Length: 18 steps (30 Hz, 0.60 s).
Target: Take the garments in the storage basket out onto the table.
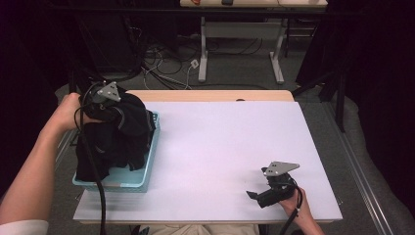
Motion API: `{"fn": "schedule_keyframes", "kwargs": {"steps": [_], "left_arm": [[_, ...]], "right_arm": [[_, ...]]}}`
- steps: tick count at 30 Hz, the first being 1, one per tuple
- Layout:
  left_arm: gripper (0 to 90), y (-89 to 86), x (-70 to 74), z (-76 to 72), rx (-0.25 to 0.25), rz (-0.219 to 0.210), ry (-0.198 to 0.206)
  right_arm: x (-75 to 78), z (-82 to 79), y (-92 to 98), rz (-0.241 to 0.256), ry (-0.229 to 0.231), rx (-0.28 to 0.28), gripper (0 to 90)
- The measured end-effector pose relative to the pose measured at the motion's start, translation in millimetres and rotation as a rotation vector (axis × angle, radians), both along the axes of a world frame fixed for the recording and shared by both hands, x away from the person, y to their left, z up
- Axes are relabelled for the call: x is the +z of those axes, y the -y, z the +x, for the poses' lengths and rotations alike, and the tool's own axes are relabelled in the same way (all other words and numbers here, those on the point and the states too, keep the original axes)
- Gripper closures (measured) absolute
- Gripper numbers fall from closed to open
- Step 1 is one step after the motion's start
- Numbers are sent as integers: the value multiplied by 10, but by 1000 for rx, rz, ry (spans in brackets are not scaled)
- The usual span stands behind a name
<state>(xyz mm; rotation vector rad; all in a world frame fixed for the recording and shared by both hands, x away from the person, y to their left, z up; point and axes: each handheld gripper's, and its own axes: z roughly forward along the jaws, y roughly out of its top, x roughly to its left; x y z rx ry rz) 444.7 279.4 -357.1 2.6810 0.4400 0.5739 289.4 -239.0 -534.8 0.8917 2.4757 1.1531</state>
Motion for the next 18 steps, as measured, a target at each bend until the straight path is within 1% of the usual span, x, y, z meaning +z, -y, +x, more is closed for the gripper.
{"fn": "schedule_keyframes", "kwargs": {"steps": [3,4,7,12,13,15,17,18], "left_arm": [[682,37,52,2,-32,20,-17],[682,37,52,2,-32,20,-17],[682,76,100,3,-53,36,-19],[682,145,186,0,-85,71,-25],[682,174,223,0,-100,84,-30],[682,190,239,-1,-105,90,-28],[683,237,281,-4,-124,110,-36],[684,237,281,-4,-124,110,-36]], "right_arm": [[1,-1,1,-2,1,-3,1],[1,-1,1,-2,1,-3,1],[-1,1,0,0,-1,0,1],[-1,1,0,1,-1,0,1],[1,-1,1,-2,1,-3,1],[2,-1,1,-1,2,-3,1],[2,-1,2,-2,2,-2,1],[2,-1,2,-2,2,-2,1]]}}
